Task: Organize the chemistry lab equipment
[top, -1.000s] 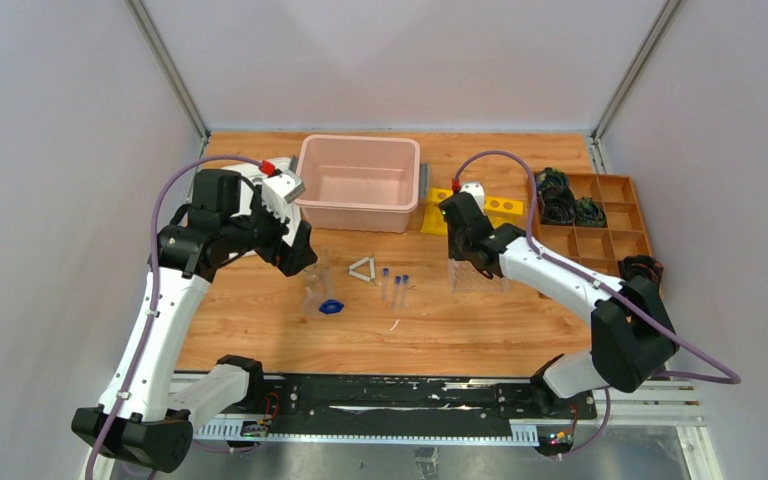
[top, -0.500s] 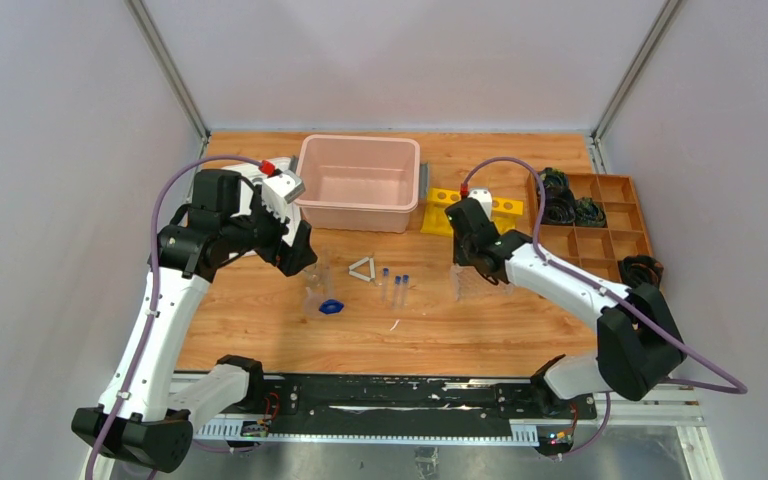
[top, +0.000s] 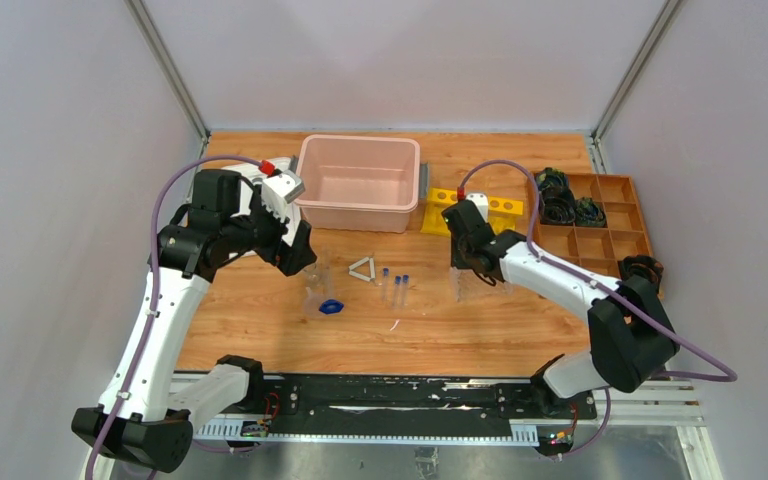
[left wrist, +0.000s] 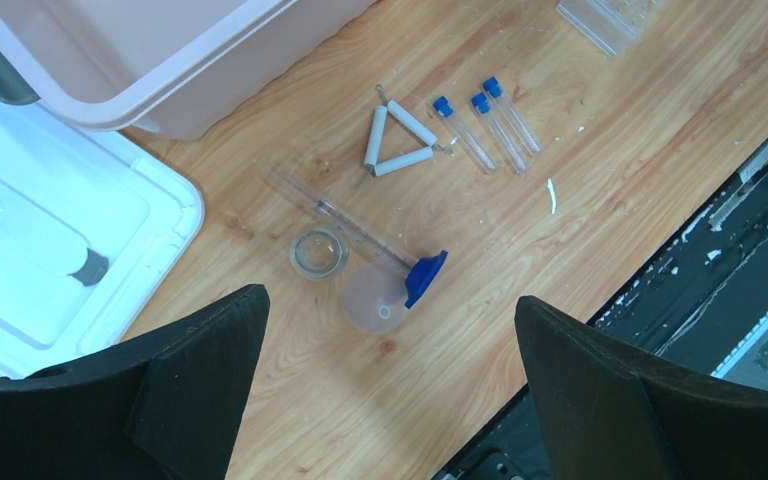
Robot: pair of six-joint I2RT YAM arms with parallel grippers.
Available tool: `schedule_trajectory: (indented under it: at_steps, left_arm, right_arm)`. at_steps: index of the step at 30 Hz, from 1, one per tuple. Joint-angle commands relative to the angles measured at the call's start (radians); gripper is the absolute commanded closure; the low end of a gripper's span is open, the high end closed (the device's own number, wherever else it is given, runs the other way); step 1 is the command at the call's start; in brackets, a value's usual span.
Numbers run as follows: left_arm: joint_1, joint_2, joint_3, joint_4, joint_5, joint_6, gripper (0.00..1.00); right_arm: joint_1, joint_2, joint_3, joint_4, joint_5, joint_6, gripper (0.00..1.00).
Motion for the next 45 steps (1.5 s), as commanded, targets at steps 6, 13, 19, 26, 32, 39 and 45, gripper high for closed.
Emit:
schedule_trajectory:
  at_steps: [6, 13, 19, 26, 32, 39, 45]
  left_arm:
    - [-0.002, 0.002, 0.003, 0.013, 0.010, 0.004, 0.00]
    - [-0.002, 0.005, 0.014, 0.013, 0.012, -0.002, 0.00]
    - [-0.002, 0.002, 0.014, 0.012, 0.008, -0.001, 0.00]
    - [-0.002, -0.003, 0.003, 0.013, 0.012, 0.004, 0.00]
    - [-0.002, -0.003, 0.003, 0.013, 0.017, 0.003, 0.00]
    - [-0.002, -0.006, 0.002, 0.011, 0.024, 0.006, 0.00]
    - [-0.002, -0.003, 0.003, 0.012, 0.033, -0.006, 0.00]
  right_arm:
    - [-0.012, 0.006, -0.031, 0.049, 0.023, 0.088, 1.00]
    - [-0.012, 0.042, 0.019, 0.117, 0.099, 0.120, 1.00]
    - [-0.012, 0.114, 0.087, 0.103, 0.121, 0.123, 1.00]
    - [-0.008, 0.089, 0.042, 0.105, 0.096, 0.143, 1.00]
    - [0.012, 0.073, 0.035, 0.071, 0.087, 0.127, 0.96]
    - [0.022, 0.050, 0.027, 0.080, 0.034, 0.096, 0.46]
    - [0.030, -0.031, 0.083, 0.005, 0.062, 0.075, 0.34]
